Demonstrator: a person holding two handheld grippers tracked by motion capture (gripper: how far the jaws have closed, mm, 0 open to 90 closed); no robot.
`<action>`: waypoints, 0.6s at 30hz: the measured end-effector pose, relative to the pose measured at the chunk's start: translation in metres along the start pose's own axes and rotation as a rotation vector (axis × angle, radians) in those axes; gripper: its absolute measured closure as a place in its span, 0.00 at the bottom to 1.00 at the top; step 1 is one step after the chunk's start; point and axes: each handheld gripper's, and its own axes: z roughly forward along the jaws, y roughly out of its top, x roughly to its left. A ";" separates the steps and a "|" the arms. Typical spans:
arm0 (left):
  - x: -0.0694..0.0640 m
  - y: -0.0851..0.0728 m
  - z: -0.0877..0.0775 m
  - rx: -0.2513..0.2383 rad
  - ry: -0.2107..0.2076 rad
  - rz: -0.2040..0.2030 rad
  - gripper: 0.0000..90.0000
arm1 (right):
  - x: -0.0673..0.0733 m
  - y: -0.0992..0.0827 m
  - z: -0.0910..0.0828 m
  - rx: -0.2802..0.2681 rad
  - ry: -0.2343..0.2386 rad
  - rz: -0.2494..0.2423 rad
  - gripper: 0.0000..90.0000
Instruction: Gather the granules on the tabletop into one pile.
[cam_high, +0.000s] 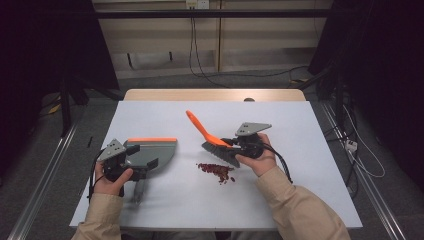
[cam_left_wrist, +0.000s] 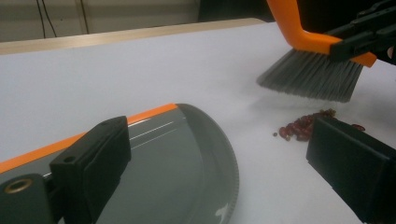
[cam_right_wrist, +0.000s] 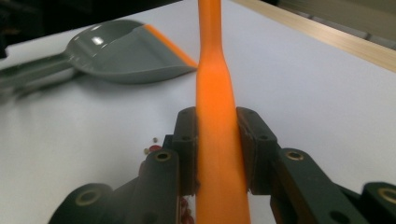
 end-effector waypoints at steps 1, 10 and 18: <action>0.000 0.000 0.000 0.000 -0.003 -0.002 0.07 | 0.000 -0.001 -0.004 -0.004 -0.029 0.030 0.79; 0.000 0.000 0.001 -0.006 -0.021 -0.010 0.07 | -0.004 -0.025 -0.040 -0.029 -0.212 0.270 0.79; -0.003 0.000 0.000 -0.009 -0.020 -0.007 0.07 | 0.006 -0.039 -0.062 0.004 -0.342 0.279 0.79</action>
